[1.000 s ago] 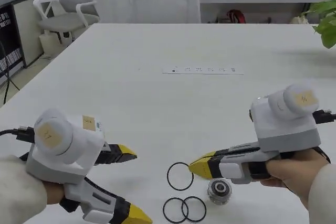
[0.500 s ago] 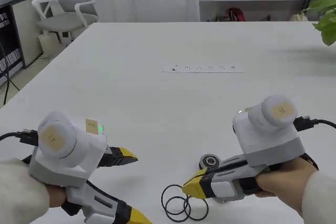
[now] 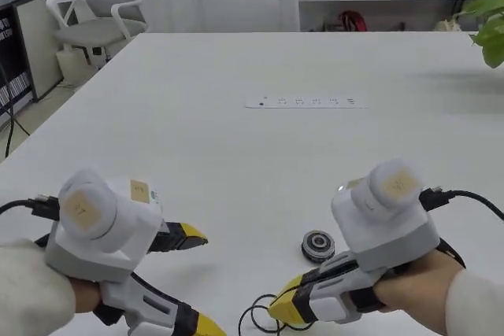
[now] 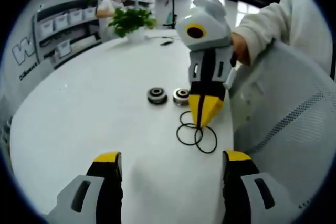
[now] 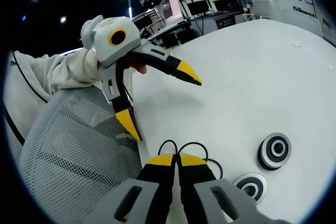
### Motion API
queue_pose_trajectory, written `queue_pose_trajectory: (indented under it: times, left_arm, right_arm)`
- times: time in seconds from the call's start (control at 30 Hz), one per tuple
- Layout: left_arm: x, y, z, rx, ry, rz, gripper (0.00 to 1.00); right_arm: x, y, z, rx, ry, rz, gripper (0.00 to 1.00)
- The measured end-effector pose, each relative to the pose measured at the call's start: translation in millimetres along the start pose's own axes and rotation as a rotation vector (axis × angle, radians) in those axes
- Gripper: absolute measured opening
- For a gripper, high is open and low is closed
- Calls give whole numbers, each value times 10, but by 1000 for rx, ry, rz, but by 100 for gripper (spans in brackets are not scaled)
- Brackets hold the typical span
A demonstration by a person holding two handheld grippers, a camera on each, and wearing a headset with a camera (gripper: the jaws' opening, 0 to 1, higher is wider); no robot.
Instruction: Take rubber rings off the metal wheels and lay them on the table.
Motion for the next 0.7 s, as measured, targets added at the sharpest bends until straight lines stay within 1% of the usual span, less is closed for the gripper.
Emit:
queue_pose_trajectory:
  times: [0.07,0.13,0.3,0.37,0.5,0.7]
  left_arm:
    - [-1,6,1,-1,0,2,80]
    - [-2,11,2,0,1,2,80]
    - [-8,12,11,0,2,-2,80]
    - [-10,15,17,0,1,-2,80]
    - [-10,18,18,3,2,-2,80]
    - [-6,22,17,4,3,1,79]
  right_arm:
    - [15,11,3,-2,-2,8,0]
    - [46,38,11,-7,-5,29,0]
    - [63,55,-2,-10,-3,40,0]
    - [71,62,-19,-10,6,41,0]
    - [72,78,-52,-24,40,54,0]
    - [53,74,-97,-19,70,44,0]
Point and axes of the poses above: the centre of the closed fingertips' face, and the gripper's own axes: x roughly forward along the fingers, z roughly to its left, y roughly out of its underside, the point moved 7 cm from there along -x, roughly backward along the fingers, and after that the axes turned 9 degrees about -y, right-handed, at the moved point
